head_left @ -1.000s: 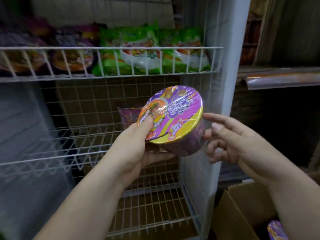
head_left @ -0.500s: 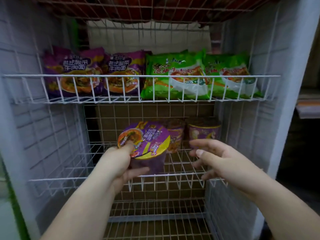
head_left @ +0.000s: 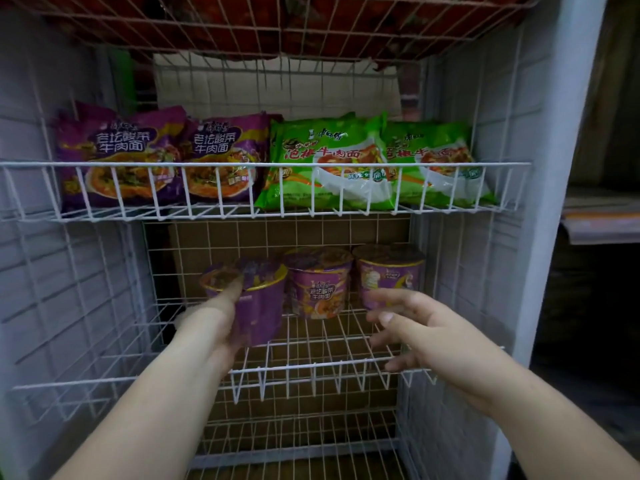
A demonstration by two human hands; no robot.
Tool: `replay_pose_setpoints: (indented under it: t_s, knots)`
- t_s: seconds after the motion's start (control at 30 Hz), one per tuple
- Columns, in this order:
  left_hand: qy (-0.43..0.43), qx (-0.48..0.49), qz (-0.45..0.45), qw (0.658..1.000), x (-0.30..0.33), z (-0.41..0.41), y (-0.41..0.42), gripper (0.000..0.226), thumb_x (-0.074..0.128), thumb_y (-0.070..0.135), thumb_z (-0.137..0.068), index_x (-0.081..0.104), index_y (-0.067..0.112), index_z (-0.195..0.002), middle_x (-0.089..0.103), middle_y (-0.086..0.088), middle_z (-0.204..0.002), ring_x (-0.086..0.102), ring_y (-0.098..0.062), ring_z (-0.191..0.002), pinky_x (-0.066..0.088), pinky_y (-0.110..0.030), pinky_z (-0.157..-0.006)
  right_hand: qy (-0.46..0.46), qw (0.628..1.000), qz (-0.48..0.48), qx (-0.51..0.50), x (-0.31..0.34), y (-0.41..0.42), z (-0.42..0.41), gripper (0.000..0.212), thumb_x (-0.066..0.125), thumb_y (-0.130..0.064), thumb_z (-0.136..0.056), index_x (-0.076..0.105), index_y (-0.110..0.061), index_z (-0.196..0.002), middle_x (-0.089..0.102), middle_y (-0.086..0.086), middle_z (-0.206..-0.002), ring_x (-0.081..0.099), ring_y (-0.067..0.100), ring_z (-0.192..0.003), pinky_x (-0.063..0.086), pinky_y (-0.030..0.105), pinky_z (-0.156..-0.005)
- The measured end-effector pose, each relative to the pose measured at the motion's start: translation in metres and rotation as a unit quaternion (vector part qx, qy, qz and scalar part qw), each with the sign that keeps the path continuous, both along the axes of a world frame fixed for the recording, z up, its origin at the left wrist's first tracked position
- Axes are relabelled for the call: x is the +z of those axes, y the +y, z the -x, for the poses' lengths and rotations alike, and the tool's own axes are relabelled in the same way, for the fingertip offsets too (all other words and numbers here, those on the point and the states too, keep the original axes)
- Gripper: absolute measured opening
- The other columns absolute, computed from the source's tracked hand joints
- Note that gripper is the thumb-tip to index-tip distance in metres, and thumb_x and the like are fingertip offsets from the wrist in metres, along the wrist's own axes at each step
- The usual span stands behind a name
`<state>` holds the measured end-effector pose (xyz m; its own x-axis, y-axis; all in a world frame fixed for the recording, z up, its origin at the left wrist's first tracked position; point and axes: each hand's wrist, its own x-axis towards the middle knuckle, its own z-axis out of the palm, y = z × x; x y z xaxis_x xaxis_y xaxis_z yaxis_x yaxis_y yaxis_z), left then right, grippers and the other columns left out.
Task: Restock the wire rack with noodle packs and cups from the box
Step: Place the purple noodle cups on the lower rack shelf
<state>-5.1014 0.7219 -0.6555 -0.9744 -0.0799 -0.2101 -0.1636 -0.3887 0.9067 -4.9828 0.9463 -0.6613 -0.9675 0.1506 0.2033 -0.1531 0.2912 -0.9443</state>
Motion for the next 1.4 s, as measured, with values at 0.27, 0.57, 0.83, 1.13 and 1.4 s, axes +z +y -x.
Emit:
replay_pose_setpoints:
  t_s: [0.27,0.57,0.83,1.13,1.4]
  knots:
    - [-0.006,-0.05,0.17,0.984,-0.007,0.016,0.013,0.044,0.037,0.04,-0.103,0.065,0.006,-0.108,0.062,-0.014,-0.107,0.055,-0.03,-0.102,0.043,-0.043,-0.091,-0.006,1.0,0.002,0.001,0.0,0.008,-0.006,0.035,0.056,-0.021,-0.098,0.055,-0.028,-0.133,0.062,-0.002,-0.124,0.069,0.013,-0.099,0.061,0.034,-0.074]
    - [0.051,-0.081,0.392,0.915,-0.018,0.03,-0.005,0.032,0.062,0.031,-0.09,0.06,0.012,-0.116,0.062,-0.016,-0.119,0.058,-0.035,-0.112,0.051,-0.045,-0.094,-0.009,0.999,0.025,-0.03,-0.001,0.03,-0.019,0.03,0.057,-0.02,-0.098,0.057,-0.032,-0.126,0.065,-0.003,-0.118,0.069,0.012,-0.097,0.061,0.03,-0.071]
    - [0.061,-0.063,0.513,0.854,-0.023,0.043,-0.003,0.032,0.047,0.009,-0.1,0.06,-0.008,-0.124,0.059,-0.026,-0.129,0.056,-0.039,-0.12,0.038,-0.026,-0.08,-0.019,0.999,0.029,-0.032,-0.009,0.05,-0.027,0.031,0.057,-0.021,-0.097,0.058,-0.032,-0.126,0.066,-0.005,-0.119,0.07,0.011,-0.098,0.061,0.034,-0.074]
    - [0.129,-0.058,0.542,0.828,-0.014,0.03,-0.007,0.03,0.049,0.005,-0.098,0.076,0.018,-0.09,0.064,-0.014,-0.124,0.058,-0.031,-0.111,0.044,-0.035,-0.096,-0.013,0.998,0.034,-0.047,-0.006,0.054,-0.034,0.028,0.056,-0.021,-0.099,0.06,-0.03,-0.125,0.067,-0.003,-0.118,0.07,0.012,-0.097,0.061,0.032,-0.072]
    - [0.242,-0.078,0.537,0.804,0.003,-0.045,0.046,0.022,0.054,0.017,-0.092,0.068,0.034,-0.089,0.068,0.0,-0.075,0.054,-0.013,-0.046,0.037,-0.022,-0.041,-0.01,0.998,0.027,-0.054,-0.009,0.079,-0.054,0.024,0.057,-0.02,-0.098,0.064,-0.027,-0.12,0.074,-0.002,-0.106,0.073,0.015,-0.091,0.061,0.036,-0.075]
